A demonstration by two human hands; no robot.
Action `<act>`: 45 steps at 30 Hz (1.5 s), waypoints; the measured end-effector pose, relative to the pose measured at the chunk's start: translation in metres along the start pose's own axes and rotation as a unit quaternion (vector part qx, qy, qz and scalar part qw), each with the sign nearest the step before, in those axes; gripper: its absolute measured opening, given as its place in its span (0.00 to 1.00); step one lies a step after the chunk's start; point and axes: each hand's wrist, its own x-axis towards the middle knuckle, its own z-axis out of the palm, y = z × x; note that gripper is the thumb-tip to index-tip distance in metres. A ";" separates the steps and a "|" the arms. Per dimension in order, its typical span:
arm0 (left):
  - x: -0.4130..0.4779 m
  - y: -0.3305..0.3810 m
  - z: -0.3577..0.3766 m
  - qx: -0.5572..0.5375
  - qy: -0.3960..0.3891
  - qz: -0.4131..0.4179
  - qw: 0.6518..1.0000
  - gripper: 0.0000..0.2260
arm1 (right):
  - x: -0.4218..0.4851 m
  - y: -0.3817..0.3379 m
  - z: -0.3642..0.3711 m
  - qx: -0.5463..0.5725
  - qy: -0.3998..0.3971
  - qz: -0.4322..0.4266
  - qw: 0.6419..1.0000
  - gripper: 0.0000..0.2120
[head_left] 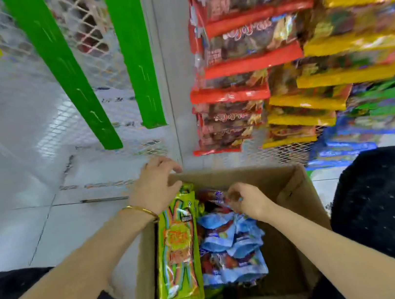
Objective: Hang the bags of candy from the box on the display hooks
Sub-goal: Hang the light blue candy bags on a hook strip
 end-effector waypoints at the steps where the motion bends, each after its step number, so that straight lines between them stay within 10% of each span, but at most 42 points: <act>1: 0.004 -0.005 0.002 0.000 -0.012 0.006 1.000 0.10 | 0.006 0.007 0.007 0.000 -0.010 0.025 1.000 0.07; 33: -0.015 -0.032 -0.001 -0.190 -0.040 -0.121 0.973 0.05 | 0.035 0.042 0.076 -0.225 0.163 0.120 0.953 0.07; 36: -0.015 -0.032 0.003 -0.264 -0.078 -0.208 0.939 0.08 | 0.020 0.016 0.056 -0.153 0.231 0.075 0.958 0.08; 41: -0.019 -0.002 -0.010 -0.517 -0.155 -0.383 0.750 0.28 | -0.014 -0.037 0.034 -0.069 0.321 -0.108 0.938 0.06; 45: -0.020 0.012 -0.025 -0.569 -0.147 -0.376 0.717 0.27 | -0.042 -0.072 0.028 -0.054 0.395 -0.251 0.882 0.11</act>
